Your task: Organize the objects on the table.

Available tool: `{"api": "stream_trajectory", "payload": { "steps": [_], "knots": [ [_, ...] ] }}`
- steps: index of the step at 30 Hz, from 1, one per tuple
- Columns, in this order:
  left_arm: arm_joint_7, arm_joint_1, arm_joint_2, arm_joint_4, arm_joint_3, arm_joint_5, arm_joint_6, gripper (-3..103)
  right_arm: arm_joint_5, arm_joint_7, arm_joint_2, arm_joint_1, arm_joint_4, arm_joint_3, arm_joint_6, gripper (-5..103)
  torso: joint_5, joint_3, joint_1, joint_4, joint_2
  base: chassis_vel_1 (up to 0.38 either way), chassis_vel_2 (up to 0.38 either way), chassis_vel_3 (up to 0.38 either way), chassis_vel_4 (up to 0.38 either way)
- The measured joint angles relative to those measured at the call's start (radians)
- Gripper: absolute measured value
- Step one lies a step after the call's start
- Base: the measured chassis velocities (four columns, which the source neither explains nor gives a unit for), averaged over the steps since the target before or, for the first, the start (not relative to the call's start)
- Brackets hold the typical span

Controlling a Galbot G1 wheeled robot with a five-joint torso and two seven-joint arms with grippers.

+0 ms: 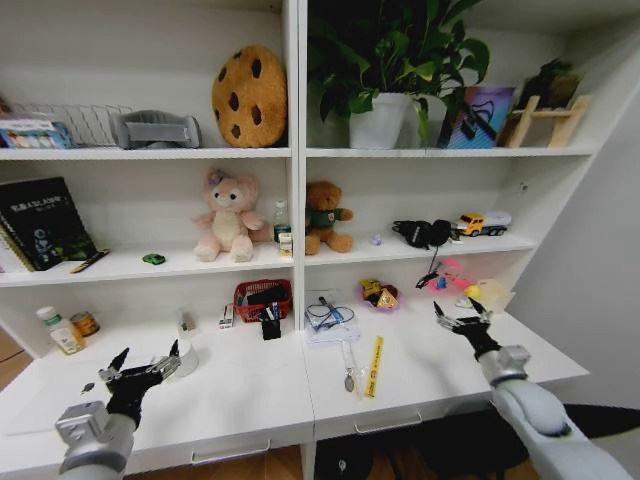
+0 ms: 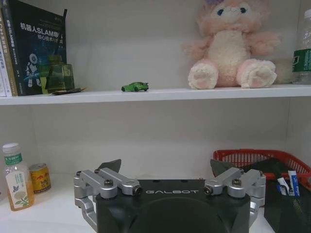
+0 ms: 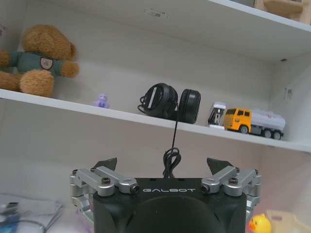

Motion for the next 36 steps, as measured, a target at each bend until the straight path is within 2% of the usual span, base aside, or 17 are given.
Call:
{"api": "stream_trajectory", "payload": {
  "steps": [2,5,7,8,10,13,15,17,22,27,36],
  "knots": [
    [0.000,0.000,0.000,0.000,0.000,0.000,0.000,100,-0.002,0.018,0.067,-0.109,0.115,0.025,-0.003,100,-0.0007,0.000,0.000,0.0000,0.000,0.000,0.000,0.000,0.000],
    [0.000,0.000,0.000,0.000,0.000,0.000,0.000,100,-0.006,0.023,0.098,-0.138,0.151,0.026,-0.004,100,-0.0007,0.000,0.000,-0.0001,0.000,0.000,0.000,0.000,0.000],
    [0.000,0.000,0.000,0.000,0.000,0.000,0.000,100,-0.034,0.044,0.182,-0.180,0.218,0.015,-0.005,100,-0.0004,0.000,0.000,-0.0001,0.000,0.000,0.000,0.000,0.000],
    [0.000,0.000,0.000,0.000,0.000,0.000,0.000,100,-0.034,0.044,0.182,-0.180,0.218,0.015,-0.005,100,-0.0004,0.000,0.000,-0.0001,0.000,0.000,0.000,0.000,0.000],
    [-0.001,0.000,0.000,0.000,0.000,0.000,0.000,100,-0.060,0.057,0.237,-0.204,0.268,-0.017,-0.006,100,-0.0004,0.000,0.000,0.0002,0.000,0.000,0.000,0.000,0.000],
    [0.000,0.000,0.000,0.000,0.000,0.000,0.000,100,-0.083,0.077,0.273,-0.235,0.313,-0.050,-0.019,100,-0.0006,0.000,0.000,0.0003,0.000,0.000,0.000,0.000,0.000],
    [0.000,0.000,0.000,0.000,0.000,0.000,0.000,100,-0.083,0.077,0.273,-0.235,0.313,-0.050,-0.019,100,-0.0006,0.000,0.000,0.0003,0.000,0.000,0.000,0.000,0.000],
    [0.000,0.000,0.000,0.000,0.000,0.000,0.000,100,-0.114,0.111,0.304,-0.270,0.347,-0.073,-0.019,100,-0.0005,0.000,0.000,0.0003,0.000,0.000,0.000,0.000,0.000],
    [0.000,0.000,0.000,0.000,0.000,0.000,0.000,100,-0.146,0.112,0.324,-0.324,0.379,-0.095,-0.016,100,-0.0005,0.000,0.000,0.0003,0.000,0.000,0.000,0.000,0.000],
    [0.000,0.000,0.000,0.000,0.000,0.000,0.000,100,-0.231,0.111,0.347,-0.367,0.390,-0.151,-0.006,100,-0.0005,0.000,0.000,0.0002,0.000,0.000,0.000,0.000,0.000],
    [0.000,0.000,0.000,0.000,0.000,0.000,0.000,100,-0.238,0.109,0.347,-0.365,0.384,-0.153,-0.006,100,-0.0004,0.000,0.000,0.0002,0.000,0.000,0.000,0.000,0.000]
  ]
}}
